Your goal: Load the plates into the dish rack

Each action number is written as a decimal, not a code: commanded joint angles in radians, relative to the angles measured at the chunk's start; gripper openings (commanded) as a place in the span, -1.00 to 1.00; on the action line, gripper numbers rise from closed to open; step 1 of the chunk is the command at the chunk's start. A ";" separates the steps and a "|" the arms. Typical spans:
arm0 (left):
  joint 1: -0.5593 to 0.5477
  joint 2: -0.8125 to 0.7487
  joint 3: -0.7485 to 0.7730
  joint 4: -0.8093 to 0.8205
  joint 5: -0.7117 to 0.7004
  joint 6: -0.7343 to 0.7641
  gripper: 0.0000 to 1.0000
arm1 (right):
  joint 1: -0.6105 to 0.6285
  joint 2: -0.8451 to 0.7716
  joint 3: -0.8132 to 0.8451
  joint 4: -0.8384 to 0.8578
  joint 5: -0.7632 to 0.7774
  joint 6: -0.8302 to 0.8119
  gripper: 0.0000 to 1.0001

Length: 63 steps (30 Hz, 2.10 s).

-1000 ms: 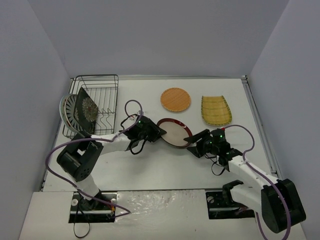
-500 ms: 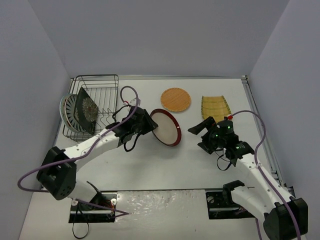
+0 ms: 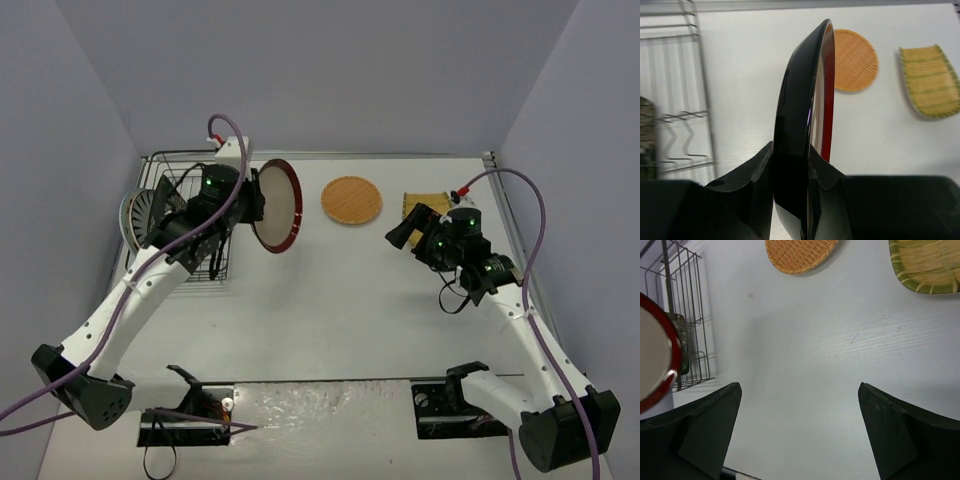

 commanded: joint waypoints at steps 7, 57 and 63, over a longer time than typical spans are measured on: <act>0.300 0.020 0.215 0.003 -0.047 0.380 -1.00 | -0.016 0.067 0.063 0.012 -0.013 -0.171 1.00; 0.502 0.219 0.006 0.175 0.060 0.477 -1.00 | -0.084 0.111 0.038 0.012 -0.069 -0.243 1.00; 0.554 0.208 -0.054 0.203 0.097 0.401 -1.00 | -0.086 0.108 0.025 0.013 -0.068 -0.243 1.00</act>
